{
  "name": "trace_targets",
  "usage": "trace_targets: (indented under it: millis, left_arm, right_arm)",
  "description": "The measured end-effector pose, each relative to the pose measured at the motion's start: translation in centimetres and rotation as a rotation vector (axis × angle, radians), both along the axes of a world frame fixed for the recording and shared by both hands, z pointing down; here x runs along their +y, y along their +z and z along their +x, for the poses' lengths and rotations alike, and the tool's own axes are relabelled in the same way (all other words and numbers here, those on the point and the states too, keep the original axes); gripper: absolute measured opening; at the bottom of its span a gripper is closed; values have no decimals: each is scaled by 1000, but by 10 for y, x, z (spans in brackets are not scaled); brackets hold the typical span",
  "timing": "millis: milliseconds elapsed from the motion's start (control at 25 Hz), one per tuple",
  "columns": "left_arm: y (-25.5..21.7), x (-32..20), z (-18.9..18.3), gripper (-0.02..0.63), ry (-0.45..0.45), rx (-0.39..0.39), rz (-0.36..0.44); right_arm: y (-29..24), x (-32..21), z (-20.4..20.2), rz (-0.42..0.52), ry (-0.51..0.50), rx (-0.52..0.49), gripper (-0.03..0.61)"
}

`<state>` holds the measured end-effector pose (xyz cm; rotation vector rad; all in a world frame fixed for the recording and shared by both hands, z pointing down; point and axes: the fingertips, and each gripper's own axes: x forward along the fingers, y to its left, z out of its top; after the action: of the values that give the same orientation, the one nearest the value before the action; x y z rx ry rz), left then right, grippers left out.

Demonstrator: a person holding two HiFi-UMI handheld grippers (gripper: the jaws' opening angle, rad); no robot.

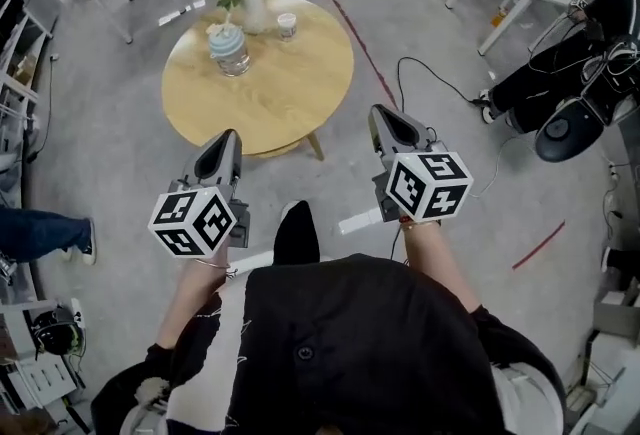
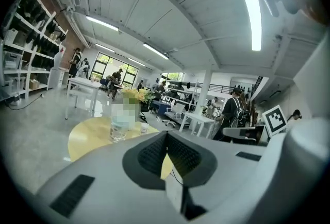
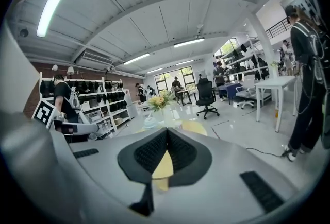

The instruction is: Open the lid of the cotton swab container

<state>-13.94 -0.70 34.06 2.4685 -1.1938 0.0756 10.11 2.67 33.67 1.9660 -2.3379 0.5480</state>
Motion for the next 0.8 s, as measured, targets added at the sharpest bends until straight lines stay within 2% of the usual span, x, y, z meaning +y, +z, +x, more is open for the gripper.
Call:
trace_targets:
  millis: [160, 480, 800]
  left_arm:
    - [11, -51, 33, 11, 79, 1, -27]
    - [-6, -151, 66, 11, 183, -10, 7]
    - [1, -204, 111, 11, 269, -35, -13]
  right_arm:
    - [8, -37, 17, -38, 46, -10, 5]
    - [-22, -119, 39, 13, 131, 8, 5]
    - [-26, -153, 75, 12, 206, 1, 5]
